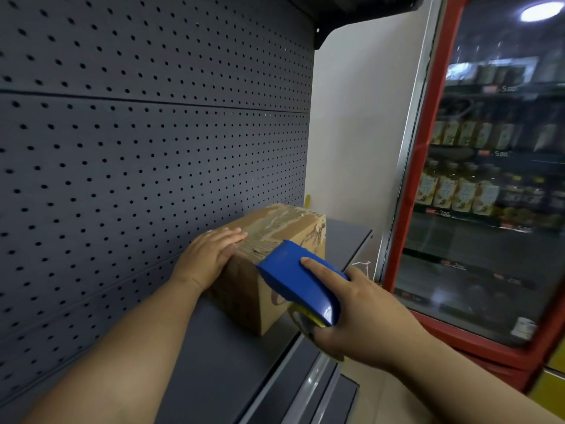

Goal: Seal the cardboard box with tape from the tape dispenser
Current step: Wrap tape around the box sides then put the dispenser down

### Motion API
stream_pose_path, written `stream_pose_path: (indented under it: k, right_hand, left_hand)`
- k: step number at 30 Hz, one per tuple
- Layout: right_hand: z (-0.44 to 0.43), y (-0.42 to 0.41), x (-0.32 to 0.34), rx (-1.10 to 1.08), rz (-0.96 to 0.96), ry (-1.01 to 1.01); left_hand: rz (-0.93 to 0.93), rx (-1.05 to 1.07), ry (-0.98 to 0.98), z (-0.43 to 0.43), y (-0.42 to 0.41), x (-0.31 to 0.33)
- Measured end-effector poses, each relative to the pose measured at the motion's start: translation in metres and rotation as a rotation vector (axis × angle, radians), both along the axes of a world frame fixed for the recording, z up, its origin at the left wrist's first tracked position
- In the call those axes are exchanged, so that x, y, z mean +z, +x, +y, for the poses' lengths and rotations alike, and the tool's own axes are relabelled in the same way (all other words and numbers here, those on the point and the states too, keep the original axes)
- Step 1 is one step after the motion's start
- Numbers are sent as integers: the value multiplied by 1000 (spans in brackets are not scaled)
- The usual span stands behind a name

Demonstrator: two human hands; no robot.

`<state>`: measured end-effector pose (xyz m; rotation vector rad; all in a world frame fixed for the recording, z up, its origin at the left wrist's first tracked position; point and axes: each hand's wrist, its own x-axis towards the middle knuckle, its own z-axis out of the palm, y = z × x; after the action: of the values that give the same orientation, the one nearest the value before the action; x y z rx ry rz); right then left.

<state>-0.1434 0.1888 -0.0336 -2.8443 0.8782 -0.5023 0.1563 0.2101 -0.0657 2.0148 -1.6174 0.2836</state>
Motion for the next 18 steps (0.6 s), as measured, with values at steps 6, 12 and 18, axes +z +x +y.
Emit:
stream_pose_path:
  k: [6, 12, 18]
  right_hand:
    - [8, -42, -10, -8, 27, 18]
    - [17, -36, -11, -26, 123, -13]
    - [17, -15, -5, -48, 207, -65]
  left_hand:
    - [-29, 17, 135, 8, -4, 9]
    - [53, 144, 386, 5, -24, 32]
    - [157, 339, 464, -14, -63, 43]
